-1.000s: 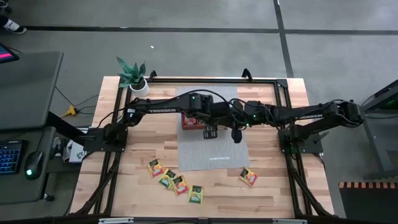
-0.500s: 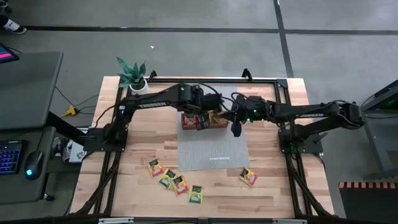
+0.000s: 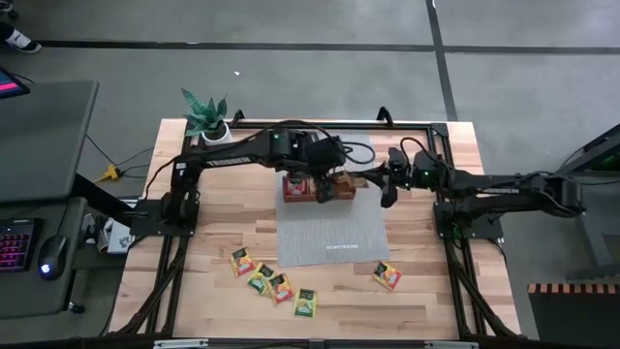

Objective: Pick & Place Tea
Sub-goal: Put the orange tea bag into the right section of the wooden organizer

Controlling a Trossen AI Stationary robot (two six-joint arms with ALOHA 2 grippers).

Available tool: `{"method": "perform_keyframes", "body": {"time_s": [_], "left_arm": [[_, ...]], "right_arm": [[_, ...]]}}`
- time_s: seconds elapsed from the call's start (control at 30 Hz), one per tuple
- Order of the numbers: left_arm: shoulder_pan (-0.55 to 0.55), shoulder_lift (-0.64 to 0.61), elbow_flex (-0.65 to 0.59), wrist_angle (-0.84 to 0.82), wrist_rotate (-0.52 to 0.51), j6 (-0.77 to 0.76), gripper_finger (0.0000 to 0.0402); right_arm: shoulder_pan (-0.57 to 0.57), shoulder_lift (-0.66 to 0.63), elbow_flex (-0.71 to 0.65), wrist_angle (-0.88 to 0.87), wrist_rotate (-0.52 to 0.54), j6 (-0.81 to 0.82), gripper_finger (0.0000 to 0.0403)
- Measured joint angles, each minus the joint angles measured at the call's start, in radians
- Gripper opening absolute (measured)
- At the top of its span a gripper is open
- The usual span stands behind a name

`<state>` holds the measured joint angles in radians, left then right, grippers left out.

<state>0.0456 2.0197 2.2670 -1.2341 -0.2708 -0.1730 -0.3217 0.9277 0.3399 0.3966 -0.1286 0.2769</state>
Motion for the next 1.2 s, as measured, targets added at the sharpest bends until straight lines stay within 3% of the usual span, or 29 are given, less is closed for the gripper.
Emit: {"method": "perform_keyframes", "body": {"time_s": [0.17,0.33,0.5,0.87,1.2], "left_arm": [[-0.020,0.008,-0.046,0.135,0.096,-0.037,0.0264],[-0.041,0.006,-0.082,0.191,0.124,-0.080,0.0264],[-0.053,0.001,-0.116,0.185,0.099,-0.115,0.0264],[-0.053,-0.088,-0.250,0.196,0.044,-0.181,0.0264],[-0.053,-0.132,-0.333,0.230,0.026,-0.243,0.0264]], "right_arm": [[-0.026,0.051,-0.001,0.059,-0.017,-0.016,0.0000],[-0.082,0.168,-0.002,0.172,-0.109,-0.015,0.0000],[-0.129,0.291,-0.001,0.347,-0.186,0.013,0.0000],[-0.151,0.505,-0.001,0.519,-0.261,0.035,0.0000],[-0.185,0.650,0.076,0.528,-0.289,0.012,0.0000]]}}
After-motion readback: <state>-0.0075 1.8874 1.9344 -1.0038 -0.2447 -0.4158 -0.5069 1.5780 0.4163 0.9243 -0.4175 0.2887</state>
